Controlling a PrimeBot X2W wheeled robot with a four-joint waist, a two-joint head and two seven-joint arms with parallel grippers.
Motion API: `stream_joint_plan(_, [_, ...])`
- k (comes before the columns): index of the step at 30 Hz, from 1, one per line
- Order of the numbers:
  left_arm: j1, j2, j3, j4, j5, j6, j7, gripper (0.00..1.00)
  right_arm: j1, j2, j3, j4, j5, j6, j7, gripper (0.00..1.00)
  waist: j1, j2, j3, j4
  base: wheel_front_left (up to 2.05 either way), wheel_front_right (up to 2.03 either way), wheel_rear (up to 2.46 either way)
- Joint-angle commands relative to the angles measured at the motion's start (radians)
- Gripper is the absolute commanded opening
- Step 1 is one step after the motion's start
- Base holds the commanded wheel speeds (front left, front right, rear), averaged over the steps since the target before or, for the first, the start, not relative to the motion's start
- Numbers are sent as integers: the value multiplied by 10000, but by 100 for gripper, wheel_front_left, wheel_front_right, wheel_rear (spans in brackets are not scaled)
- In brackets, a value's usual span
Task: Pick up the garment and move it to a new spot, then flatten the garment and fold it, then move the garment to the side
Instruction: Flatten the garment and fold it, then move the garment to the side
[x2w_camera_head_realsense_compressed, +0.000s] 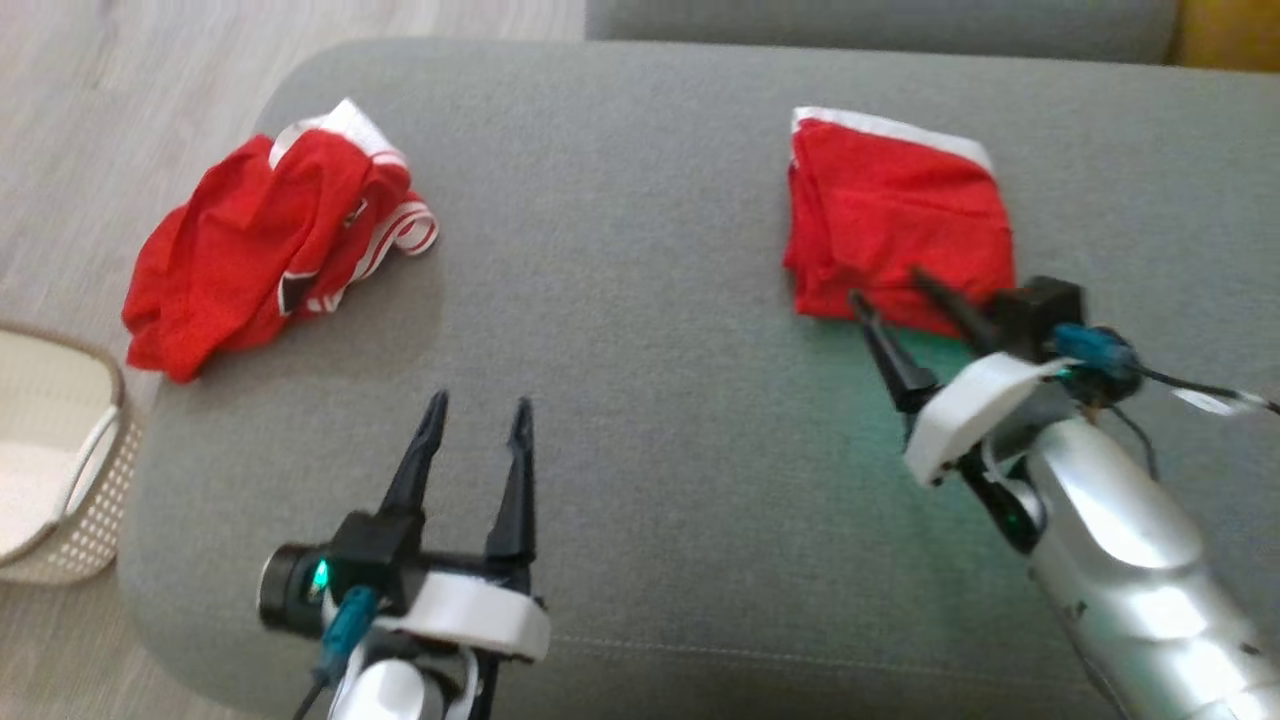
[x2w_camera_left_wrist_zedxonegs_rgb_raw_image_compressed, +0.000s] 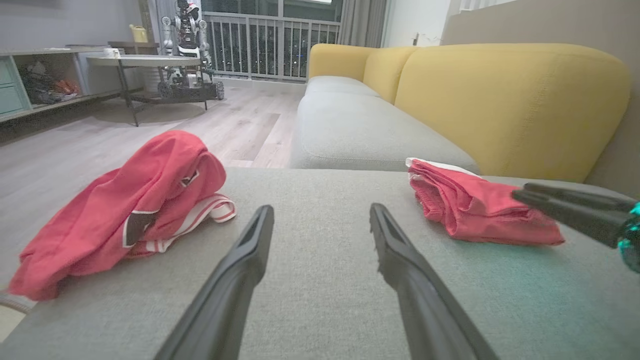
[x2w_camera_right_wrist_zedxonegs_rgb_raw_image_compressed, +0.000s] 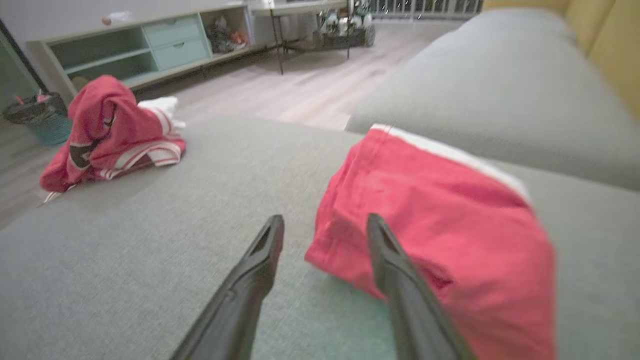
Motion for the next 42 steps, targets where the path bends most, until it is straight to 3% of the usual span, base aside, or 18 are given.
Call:
stream_joint_plan(1, [-116, 12, 411, -357, -75, 91, -53, 100, 242, -33, -288, -477, -271, -4, -151, 100, 0, 0, -264, -258, 0, 0, 0])
stream_joint_plan(4, [97, 12, 632, -361, -215, 151, -53, 100, 1106, 299, -1520, -1887, -1032, -4, -188, 100, 0, 0, -525, -509, 0, 0, 0])
stream_joint_plan(9, [317, 12, 814, -339, -271, 111, -53, 100, 2975, 680, -2722, -3948, -2230, -4, -194, 100, 0, 0, -877, -729, 0, 0, 0])
stream_joint_plan(14, [598, 12, 1022, -317, -236, 48, -53, 100, 4549, 1300, -4137, -5441, -2670, -4, -195, 100, 0, 0, -1125, -867, 0, 0, 0])
stream_joint_plan(22, [1000, 12, 1277, -111, 119, -15, -53, 100, 5757, 1564, -4674, -5628, -3022, -4, -196, 100, 0, 0, -1301, -1070, 0, 0, 0])
stream_joint_plan(42, [1231, 12, 1496, 11, 281, 52, -53, 100, 6018, 1578, -4247, -5486, -2598, -4, -196, 100, 0, 0, -1668, -1131, 0, 0, 0])
